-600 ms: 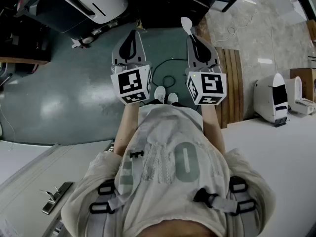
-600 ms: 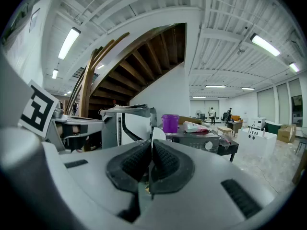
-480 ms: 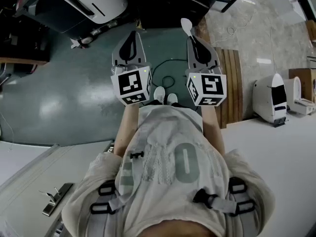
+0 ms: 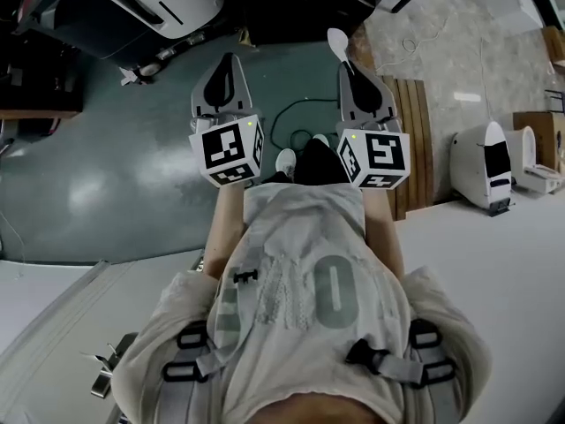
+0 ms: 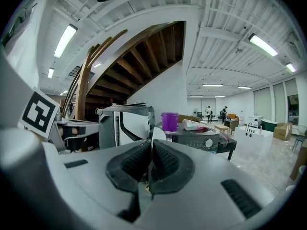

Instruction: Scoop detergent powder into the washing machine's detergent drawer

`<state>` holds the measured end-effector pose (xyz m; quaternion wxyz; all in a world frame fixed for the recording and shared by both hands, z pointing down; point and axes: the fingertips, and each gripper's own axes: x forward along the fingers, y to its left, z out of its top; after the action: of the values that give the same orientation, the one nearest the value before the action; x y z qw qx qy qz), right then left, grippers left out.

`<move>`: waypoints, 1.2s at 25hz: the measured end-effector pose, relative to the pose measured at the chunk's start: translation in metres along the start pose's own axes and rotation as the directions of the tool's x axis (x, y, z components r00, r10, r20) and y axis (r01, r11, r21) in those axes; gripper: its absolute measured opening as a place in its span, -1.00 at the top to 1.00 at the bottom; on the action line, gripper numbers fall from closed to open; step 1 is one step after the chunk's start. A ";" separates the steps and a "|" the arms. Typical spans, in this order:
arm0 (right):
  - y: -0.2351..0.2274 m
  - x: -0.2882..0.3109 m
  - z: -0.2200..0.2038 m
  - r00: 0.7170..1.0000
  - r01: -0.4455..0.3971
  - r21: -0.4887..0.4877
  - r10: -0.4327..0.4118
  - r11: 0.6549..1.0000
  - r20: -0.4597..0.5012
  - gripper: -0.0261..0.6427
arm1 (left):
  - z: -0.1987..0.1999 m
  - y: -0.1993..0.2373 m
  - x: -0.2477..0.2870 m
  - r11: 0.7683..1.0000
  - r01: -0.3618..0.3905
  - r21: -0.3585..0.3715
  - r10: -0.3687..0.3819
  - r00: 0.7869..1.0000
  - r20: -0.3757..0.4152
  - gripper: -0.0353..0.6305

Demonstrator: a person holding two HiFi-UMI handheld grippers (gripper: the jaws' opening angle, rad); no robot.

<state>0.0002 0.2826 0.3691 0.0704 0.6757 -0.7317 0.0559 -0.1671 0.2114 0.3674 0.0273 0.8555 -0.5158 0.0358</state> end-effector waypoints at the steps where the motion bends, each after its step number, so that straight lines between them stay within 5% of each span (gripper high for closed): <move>1: -0.003 0.000 0.000 1.000 0.009 0.011 -0.009 1.000 -0.003 0.89 | -0.001 0.002 0.002 1.000 0.000 -0.001 0.000 1.000 -0.003 0.83; 16: -0.022 0.066 0.004 1.000 -0.019 0.015 0.019 1.000 -0.011 0.89 | 0.002 0.020 0.049 0.999 -0.037 0.003 0.037 0.999 0.002 0.83; 30: -0.107 0.220 0.053 0.996 -0.081 0.001 0.081 0.997 0.033 0.89 | 0.043 0.018 0.212 0.997 -0.073 0.022 0.073 0.997 0.032 0.83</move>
<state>0.0883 0.0492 0.3543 0.0552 0.6463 -0.7595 0.0483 -0.0834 0.0128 0.3434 0.0081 0.8369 -0.5466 0.0291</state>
